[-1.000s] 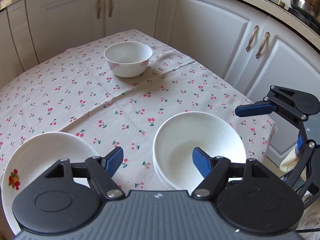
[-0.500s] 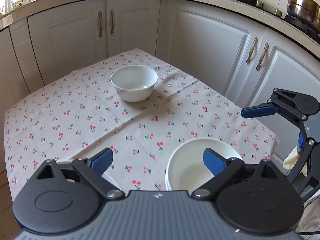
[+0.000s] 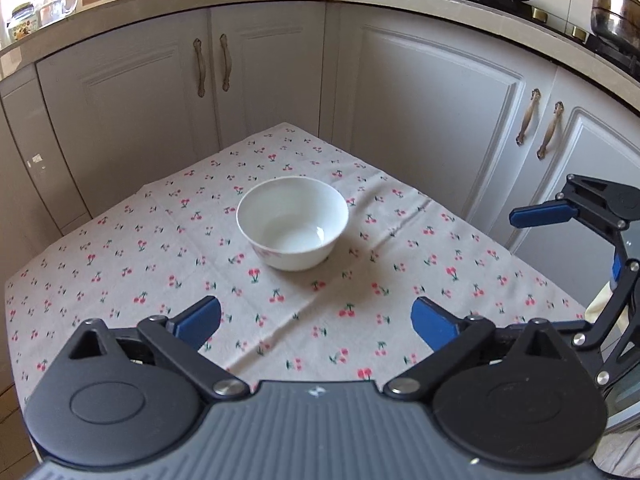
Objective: Organize plates and bowls
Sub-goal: 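Move the left gripper to the pink-floral bowl's rim and close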
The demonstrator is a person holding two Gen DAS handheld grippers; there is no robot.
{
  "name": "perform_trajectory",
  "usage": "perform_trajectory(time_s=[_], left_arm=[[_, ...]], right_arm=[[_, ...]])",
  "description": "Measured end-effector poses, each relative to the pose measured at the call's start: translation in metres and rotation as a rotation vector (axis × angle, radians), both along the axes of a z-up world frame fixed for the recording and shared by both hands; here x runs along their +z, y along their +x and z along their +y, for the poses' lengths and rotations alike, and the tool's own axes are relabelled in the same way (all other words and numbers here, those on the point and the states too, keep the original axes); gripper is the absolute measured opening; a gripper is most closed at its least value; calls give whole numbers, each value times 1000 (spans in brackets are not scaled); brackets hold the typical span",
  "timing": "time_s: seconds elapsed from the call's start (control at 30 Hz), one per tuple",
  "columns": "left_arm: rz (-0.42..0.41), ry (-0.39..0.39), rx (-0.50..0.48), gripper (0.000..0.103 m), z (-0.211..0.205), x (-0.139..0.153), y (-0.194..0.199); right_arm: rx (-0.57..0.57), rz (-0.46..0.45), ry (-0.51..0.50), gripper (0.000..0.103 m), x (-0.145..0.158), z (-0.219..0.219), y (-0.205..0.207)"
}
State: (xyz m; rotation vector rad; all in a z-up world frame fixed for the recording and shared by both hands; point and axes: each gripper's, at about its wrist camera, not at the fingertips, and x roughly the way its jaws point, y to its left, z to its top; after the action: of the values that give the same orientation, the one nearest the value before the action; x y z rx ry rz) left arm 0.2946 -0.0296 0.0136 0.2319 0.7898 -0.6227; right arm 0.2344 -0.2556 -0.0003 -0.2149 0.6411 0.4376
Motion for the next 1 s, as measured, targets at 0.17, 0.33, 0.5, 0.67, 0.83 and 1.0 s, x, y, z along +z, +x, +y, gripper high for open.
perform_trajectory(time_s=[0.17, 0.33, 0.5, 0.67, 0.83, 1.0], left_arm=[[-13, -12, 1, 101, -8, -1, 28], [2, -38, 5, 101, -14, -4, 52], [17, -28, -5, 101, -23, -13, 68], [59, -45, -38, 101, -28, -23, 83], [83, -50, -28, 101, -31, -30, 96], [87, -54, 3, 101, -31, -36, 111]], right_arm=[[4, 6, -22, 103, -3, -3, 23], [16, 16, -30, 103, -8, -3, 43], [30, 27, -39, 103, -15, 0, 62], [50, 36, -45, 103, -21, 4, 81], [75, 48, -39, 103, -30, 7, 96], [98, 50, -40, 103, -39, 13, 113]])
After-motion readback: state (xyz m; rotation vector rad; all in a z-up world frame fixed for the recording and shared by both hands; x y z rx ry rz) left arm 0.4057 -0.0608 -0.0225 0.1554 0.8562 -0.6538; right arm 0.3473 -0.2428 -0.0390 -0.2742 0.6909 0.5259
